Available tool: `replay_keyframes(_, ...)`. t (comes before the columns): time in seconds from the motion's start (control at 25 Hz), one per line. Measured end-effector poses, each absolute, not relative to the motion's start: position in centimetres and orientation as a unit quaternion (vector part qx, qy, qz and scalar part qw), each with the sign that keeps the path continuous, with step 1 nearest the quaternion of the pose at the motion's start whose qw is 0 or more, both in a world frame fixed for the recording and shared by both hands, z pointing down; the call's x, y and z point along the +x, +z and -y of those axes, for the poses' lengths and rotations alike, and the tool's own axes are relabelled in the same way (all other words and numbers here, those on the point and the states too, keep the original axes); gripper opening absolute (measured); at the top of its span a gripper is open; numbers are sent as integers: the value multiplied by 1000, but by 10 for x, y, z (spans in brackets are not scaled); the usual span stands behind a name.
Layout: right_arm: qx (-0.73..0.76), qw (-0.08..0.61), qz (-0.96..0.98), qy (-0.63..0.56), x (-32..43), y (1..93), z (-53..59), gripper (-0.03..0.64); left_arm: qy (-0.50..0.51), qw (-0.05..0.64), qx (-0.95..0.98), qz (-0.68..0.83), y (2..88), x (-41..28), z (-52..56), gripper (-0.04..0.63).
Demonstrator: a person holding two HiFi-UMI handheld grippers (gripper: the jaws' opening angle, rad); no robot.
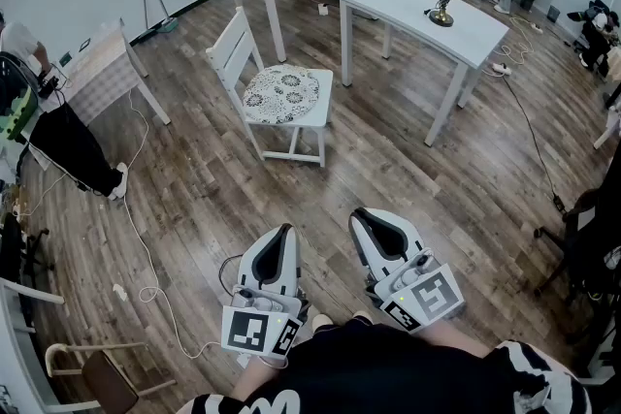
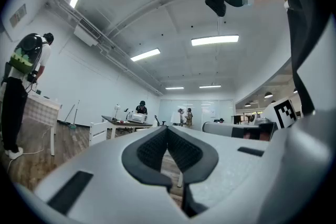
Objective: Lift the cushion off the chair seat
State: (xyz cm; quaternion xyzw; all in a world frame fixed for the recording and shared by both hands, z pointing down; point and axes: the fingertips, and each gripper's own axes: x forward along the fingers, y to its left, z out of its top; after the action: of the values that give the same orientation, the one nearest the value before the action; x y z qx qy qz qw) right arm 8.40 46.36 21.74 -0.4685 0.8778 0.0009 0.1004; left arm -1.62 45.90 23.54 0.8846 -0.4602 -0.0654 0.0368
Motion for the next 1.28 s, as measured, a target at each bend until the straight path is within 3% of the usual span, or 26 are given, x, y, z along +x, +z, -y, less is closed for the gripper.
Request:
replay_keyframes(0.76, -471, 94, -877, 9, 61, 217, -462, 40, -69, 44, 883, 462, 240, -40, -458, 0)
replay_keyframes(1.28, -487, 149, -861, -20, 30, 227, -481, 40, -60, 58, 892, 443, 260, -75, -472, 0)
